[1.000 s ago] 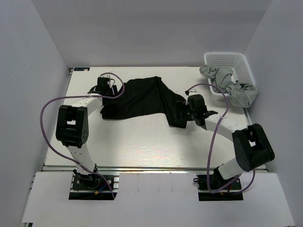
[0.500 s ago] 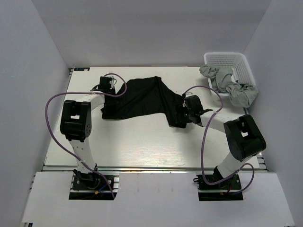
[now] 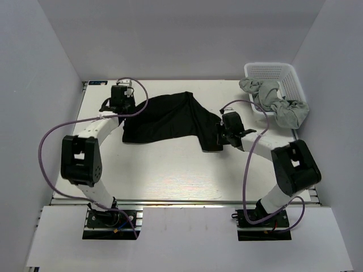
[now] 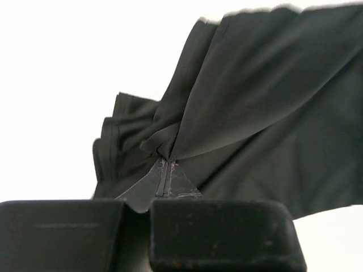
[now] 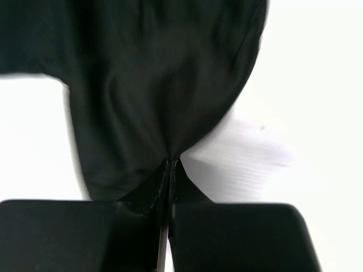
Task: Fold and stack the t-shirts
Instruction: Flatten out the tshirt
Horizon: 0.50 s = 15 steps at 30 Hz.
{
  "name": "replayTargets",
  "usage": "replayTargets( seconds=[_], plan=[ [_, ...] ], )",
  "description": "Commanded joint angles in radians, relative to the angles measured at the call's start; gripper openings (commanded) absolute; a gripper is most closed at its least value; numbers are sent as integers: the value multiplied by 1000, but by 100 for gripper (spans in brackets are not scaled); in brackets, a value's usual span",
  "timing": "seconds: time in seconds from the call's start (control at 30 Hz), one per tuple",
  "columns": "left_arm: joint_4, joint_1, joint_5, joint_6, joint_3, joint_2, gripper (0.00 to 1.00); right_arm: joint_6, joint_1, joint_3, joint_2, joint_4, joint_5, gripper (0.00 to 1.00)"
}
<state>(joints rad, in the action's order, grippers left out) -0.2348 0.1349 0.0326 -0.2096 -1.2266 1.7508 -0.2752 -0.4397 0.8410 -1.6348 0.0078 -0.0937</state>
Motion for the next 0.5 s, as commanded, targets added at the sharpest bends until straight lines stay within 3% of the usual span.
replayTargets(
  seconds=[0.0, 0.27, 0.47],
  plan=[
    [65, 5, 10, 9, 7, -180, 0, 27, 1, 9, 151, 47, -83, 0],
    [68, 5, 95, 39, -8, -424, 0, 120, -1, 38, 507, 67, -216, 0],
    [46, 5, 219, 107, -71, -565, 0, 254, 1, 136, 667, 87, -385, 0]
  ],
)
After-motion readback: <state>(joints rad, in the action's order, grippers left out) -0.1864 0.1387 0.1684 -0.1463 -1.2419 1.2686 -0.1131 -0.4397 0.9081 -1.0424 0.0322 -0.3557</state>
